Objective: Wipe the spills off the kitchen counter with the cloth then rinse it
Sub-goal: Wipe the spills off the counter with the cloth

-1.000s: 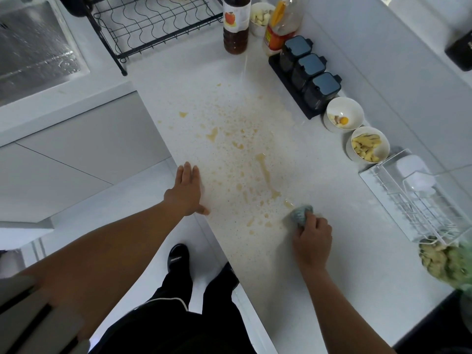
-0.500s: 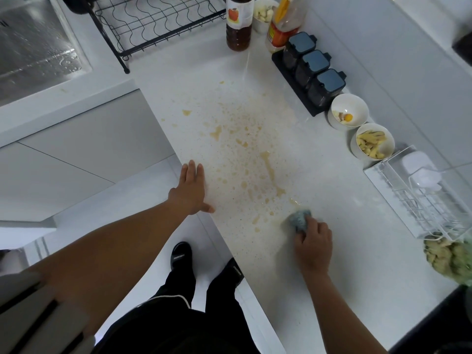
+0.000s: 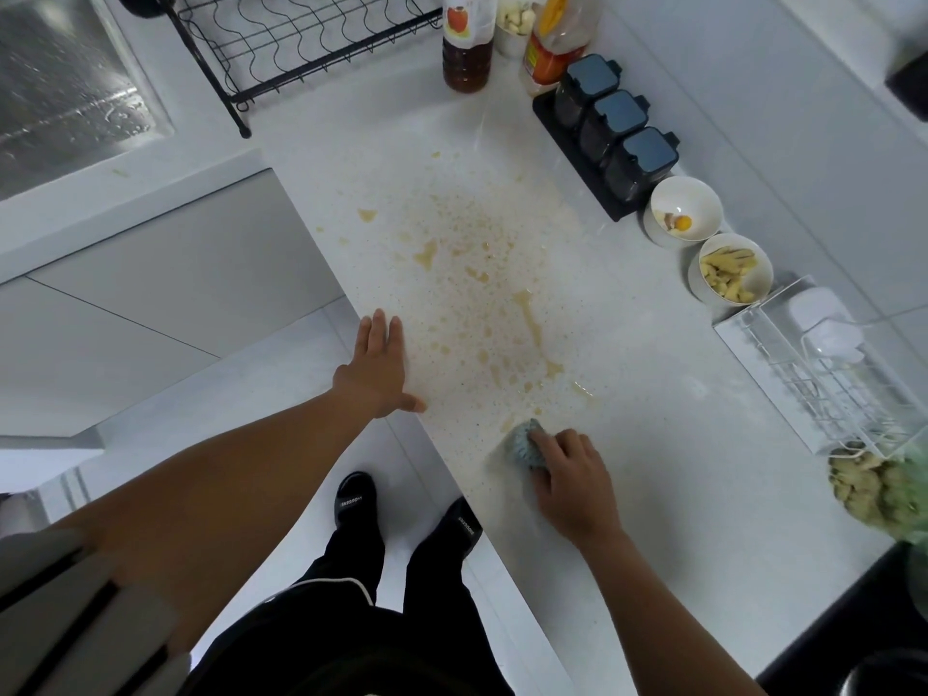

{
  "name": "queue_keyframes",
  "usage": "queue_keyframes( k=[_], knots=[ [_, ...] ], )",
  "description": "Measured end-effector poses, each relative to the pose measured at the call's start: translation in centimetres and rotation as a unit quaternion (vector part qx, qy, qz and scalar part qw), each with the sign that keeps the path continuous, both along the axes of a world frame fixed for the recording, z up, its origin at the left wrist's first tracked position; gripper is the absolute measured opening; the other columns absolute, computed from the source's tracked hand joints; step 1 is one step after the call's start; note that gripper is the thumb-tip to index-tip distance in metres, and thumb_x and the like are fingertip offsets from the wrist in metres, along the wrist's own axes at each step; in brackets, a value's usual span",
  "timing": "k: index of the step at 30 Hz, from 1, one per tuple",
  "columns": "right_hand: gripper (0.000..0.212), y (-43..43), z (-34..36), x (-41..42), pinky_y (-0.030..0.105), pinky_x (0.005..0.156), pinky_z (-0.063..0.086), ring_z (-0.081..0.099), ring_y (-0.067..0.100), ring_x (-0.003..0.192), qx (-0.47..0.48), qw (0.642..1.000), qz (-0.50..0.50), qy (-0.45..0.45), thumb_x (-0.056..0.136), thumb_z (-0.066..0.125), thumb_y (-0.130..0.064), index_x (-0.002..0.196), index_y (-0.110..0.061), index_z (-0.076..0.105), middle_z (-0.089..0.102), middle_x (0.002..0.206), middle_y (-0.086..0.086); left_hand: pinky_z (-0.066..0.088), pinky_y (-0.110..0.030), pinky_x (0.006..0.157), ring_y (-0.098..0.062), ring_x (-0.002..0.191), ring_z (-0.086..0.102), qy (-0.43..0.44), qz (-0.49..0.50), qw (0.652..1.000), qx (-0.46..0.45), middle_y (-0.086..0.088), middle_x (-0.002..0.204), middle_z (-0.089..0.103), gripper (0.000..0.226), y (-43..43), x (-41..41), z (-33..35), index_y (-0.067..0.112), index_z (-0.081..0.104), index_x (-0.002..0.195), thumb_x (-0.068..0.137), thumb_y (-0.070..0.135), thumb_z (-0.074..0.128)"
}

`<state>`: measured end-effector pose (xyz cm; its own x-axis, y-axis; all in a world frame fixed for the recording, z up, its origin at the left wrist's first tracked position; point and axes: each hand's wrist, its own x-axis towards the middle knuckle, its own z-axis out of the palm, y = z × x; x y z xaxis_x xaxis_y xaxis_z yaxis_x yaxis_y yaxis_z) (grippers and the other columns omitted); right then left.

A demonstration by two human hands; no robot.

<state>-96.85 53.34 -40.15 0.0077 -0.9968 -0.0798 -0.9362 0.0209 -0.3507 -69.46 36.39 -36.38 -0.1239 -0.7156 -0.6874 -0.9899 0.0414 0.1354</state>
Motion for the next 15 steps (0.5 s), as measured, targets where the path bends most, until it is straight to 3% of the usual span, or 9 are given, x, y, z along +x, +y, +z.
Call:
queue_keyframes(
  k=[2,3,7,11,14,15],
  knots=[
    [0.038,0.2,-0.1,0.5,0.039,0.067,0.050,0.054,0.031,0.083,0.011,0.985,-0.169,-0.023,0.082,0.067,-0.012,0.120,-0.006,0.063,0.057,0.093,0.011,0.034,-0.058,0.114,-0.022,0.148,-0.032,0.003,-0.001,1.000,-0.002,-0.004,0.158,-0.040,0.141,0.0,0.1,0.0,0.016,-0.026,0.154,0.072,0.060,0.079],
    [0.038,0.4,-0.1,1.3,0.039,0.066,0.050,0.054,0.032,0.082,0.012,0.978,-0.206,-0.018,0.082,0.068,-0.011,0.119,-0.005,0.063,0.058,0.092,0.013,0.034,-0.058,0.114,-0.022,0.148,-0.032,0.005,-0.001,1.000,-0.001,-0.004,0.158,-0.040,0.141,0.0,0.2,-0.1,0.016,-0.026,0.154,0.072,0.060,0.079],
    [0.039,1.3,-0.1,3.1,0.038,0.064,0.051,0.050,0.024,0.080,-0.004,1.000,0.020,0.021,0.084,0.059,-0.020,0.122,-0.013,0.058,0.056,0.093,0.006,0.034,-0.059,0.114,-0.023,0.147,-0.033,0.007,-0.006,1.000,-0.001,-0.004,0.157,-0.041,0.141,0.0,0.2,-0.2,0.015,-0.027,0.154,0.072,0.061,0.078],
    [0.037,1.3,-0.1,4.0,0.035,0.064,0.048,0.052,0.026,0.081,0.019,0.983,-0.183,-0.013,0.082,0.066,-0.016,0.119,-0.010,0.061,0.057,0.092,0.009,0.032,-0.059,0.114,-0.022,0.147,-0.033,0.016,-0.004,1.000,-0.003,-0.003,0.157,-0.042,0.140,0.0,0.5,-0.4,0.016,-0.027,0.154,0.072,0.061,0.078],
    [0.039,1.9,-0.1,5.3,0.033,0.064,0.048,0.050,0.022,0.080,0.004,0.999,0.030,0.018,0.082,0.060,-0.020,0.121,-0.014,0.058,0.057,0.094,0.005,0.030,-0.061,0.115,-0.022,0.147,-0.034,0.021,-0.007,1.000,-0.002,-0.003,0.157,-0.042,0.140,0.2,0.7,-0.5,0.016,-0.027,0.154,0.073,0.061,0.078],
    [0.040,1.9,0.0,5.1,0.032,0.064,0.047,0.051,0.021,0.082,0.013,0.999,0.044,0.015,0.083,0.061,-0.021,0.122,-0.015,0.058,0.057,0.095,0.004,0.030,-0.061,0.115,-0.022,0.147,-0.034,0.023,-0.009,1.000,-0.002,-0.003,0.157,-0.042,0.140,0.1,0.7,-0.5,0.016,-0.027,0.154,0.073,0.062,0.078]
  ],
)
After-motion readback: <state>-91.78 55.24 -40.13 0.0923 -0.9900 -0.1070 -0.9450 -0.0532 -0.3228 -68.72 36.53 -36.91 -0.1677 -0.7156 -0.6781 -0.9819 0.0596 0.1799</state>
